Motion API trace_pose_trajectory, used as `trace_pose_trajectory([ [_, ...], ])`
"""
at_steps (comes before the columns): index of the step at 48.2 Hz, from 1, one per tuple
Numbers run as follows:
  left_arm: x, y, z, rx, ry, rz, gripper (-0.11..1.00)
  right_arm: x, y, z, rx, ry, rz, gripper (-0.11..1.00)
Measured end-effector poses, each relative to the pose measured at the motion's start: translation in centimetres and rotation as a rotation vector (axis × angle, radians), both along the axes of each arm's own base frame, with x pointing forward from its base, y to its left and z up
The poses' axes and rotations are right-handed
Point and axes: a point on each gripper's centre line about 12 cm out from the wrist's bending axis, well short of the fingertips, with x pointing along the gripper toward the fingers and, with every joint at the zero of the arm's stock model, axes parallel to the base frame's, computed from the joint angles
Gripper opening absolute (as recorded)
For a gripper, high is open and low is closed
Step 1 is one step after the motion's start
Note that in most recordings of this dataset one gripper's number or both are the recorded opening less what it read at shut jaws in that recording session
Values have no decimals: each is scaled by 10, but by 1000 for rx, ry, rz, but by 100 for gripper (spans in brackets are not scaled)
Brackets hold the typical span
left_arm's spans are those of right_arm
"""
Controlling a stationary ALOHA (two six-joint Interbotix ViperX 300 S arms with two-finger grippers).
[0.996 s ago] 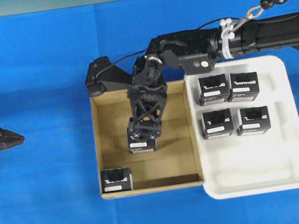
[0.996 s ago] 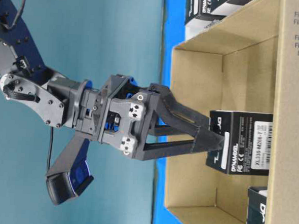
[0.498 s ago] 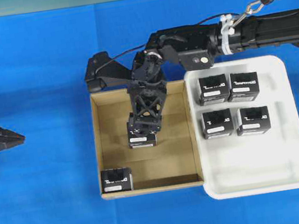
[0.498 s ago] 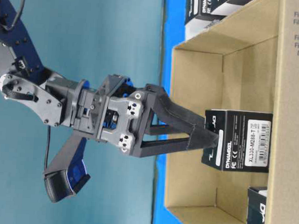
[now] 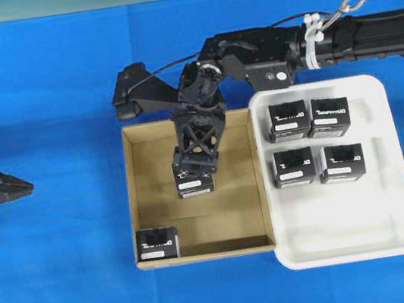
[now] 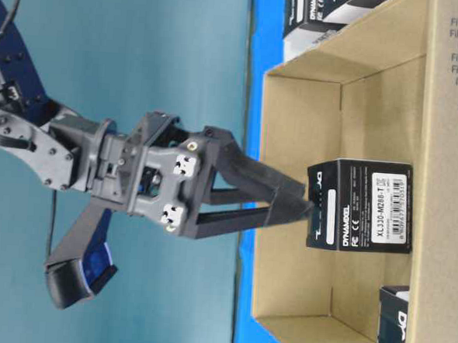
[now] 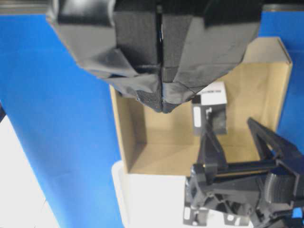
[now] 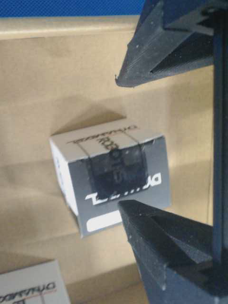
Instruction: Pick the box from inside the cardboard box.
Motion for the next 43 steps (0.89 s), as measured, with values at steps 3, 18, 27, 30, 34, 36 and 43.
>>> trace_pose_trajectory([
  [3,0,0,1,0,-3,0,-7,2,2,4,7,-9,-4,99],
  [18,0,0,1,1,-3,0,-7,3,18,72,31,-49,71,99],
  [27,-1,0,1,1,-6,0,-7,-3,24,138,15,-115,131,99],
  [30,-1,0,1,1,-8,0,-7,-7,27,157,11,-124,156,99],
  [34,-2,0,2,1,-9,0,-7,-14,30,179,2,-128,183,99],
  [36,-2,0,3,0,-14,0,-7,-17,31,187,-4,-120,191,99],
  [43,-3,0,3,-1,-17,0,-7,-25,32,212,-48,-86,202,99],
])
